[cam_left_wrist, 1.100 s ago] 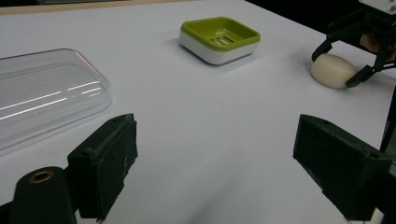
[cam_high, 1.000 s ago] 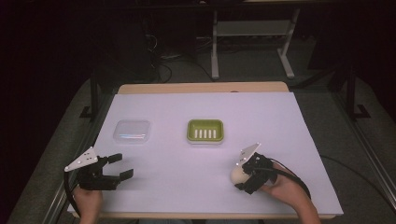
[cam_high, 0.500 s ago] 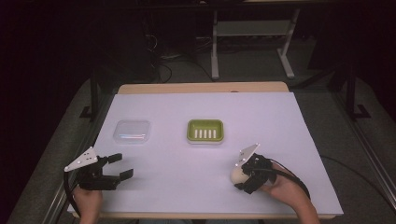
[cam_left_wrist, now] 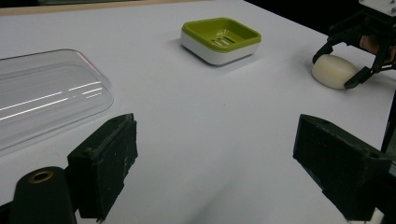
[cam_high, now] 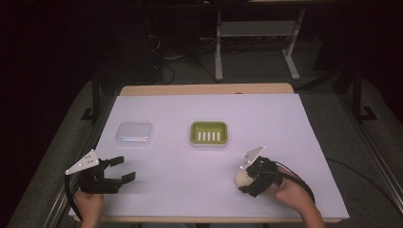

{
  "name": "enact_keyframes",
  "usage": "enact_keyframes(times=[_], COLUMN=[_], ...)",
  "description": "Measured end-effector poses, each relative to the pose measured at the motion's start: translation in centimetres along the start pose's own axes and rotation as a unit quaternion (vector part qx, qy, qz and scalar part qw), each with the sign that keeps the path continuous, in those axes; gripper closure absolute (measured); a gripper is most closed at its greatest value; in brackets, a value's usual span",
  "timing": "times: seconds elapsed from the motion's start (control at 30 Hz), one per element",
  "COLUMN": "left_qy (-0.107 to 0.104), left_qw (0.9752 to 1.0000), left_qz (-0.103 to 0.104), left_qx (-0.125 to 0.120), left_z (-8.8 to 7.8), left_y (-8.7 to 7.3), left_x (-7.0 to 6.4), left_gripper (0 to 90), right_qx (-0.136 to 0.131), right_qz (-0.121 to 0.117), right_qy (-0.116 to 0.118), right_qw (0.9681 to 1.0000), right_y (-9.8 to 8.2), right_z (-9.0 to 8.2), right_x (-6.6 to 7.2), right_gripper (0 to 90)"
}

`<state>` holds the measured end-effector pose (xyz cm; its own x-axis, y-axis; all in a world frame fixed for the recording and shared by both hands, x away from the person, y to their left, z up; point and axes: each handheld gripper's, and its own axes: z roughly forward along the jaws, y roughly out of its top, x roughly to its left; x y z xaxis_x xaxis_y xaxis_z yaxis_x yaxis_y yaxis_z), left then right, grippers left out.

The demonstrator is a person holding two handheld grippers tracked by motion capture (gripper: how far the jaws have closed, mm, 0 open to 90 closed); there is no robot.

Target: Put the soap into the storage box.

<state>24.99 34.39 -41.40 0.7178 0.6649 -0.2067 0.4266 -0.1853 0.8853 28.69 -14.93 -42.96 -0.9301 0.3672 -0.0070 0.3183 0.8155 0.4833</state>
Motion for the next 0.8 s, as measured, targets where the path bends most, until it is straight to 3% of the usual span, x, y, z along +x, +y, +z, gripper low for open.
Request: enact_keyframes(times=[0.17, 0.8], left_qy=[0.0, 0.0], left_qw=[1.0, 1.0], left_qz=[-0.001, 0.0], left_qx=[0.0, 0.001], left_z=[0.0, 0.2], left_y=[0.0, -0.1], left_x=[-0.1, -0.2], left_gripper=[13.1, 13.1], right_qx=[-0.006, -0.026], right_qz=[0.0, -0.009], right_qy=[-0.005, 0.023], right_qw=[1.0, 0.9994], right_y=[0.2, 3.3], right_z=[-0.3, -1.1], right_x=[-0.2, -2.3], right_gripper=[23.4, 23.4])
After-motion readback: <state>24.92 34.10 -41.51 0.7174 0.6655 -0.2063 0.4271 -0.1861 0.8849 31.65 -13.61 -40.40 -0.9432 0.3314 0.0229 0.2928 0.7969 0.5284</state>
